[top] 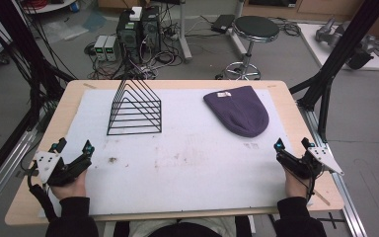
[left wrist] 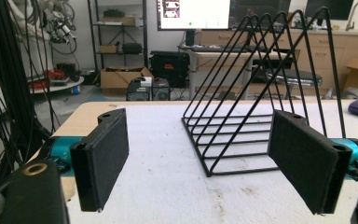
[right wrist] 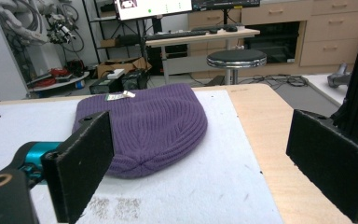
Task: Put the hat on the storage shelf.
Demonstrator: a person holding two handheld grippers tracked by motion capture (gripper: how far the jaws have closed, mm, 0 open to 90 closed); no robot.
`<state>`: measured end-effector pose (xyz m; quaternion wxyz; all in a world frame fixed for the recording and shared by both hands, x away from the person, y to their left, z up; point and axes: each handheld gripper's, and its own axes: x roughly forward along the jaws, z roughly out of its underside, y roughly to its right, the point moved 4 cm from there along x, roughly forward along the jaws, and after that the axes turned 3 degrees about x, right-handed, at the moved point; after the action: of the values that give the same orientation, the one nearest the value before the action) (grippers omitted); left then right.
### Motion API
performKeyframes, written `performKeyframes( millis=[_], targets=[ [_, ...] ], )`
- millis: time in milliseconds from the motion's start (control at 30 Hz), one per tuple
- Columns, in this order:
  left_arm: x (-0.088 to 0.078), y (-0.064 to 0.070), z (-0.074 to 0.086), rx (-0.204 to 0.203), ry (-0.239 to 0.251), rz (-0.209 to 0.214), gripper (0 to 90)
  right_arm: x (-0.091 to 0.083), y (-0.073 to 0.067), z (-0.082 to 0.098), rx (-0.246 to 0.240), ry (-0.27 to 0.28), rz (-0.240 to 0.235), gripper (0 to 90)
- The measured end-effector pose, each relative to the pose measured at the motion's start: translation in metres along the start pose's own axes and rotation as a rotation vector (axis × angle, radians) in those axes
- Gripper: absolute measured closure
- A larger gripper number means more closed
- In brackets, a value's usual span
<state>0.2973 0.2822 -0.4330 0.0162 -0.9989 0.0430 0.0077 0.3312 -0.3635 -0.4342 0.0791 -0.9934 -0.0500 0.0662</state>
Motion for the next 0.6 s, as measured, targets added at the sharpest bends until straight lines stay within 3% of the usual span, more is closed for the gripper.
performKeyframes(
  millis=[267,467,600],
  targets=[
    [0.004,0.005,0.002,0.015,-0.019,0.021,20.8,0.016,0.0,-0.009,-0.002,-0.021,-0.017,6.9],
    [0.005,0.006,0.003,0.019,-0.026,0.03,20.9,0.032,-0.004,-0.013,-0.052,-0.063,-0.024,6.9],
    [0.007,0.007,0.004,0.02,-0.029,0.035,20.9,0.038,-0.003,-0.016,-0.054,-0.086,-0.021,6.9]
  ],
)
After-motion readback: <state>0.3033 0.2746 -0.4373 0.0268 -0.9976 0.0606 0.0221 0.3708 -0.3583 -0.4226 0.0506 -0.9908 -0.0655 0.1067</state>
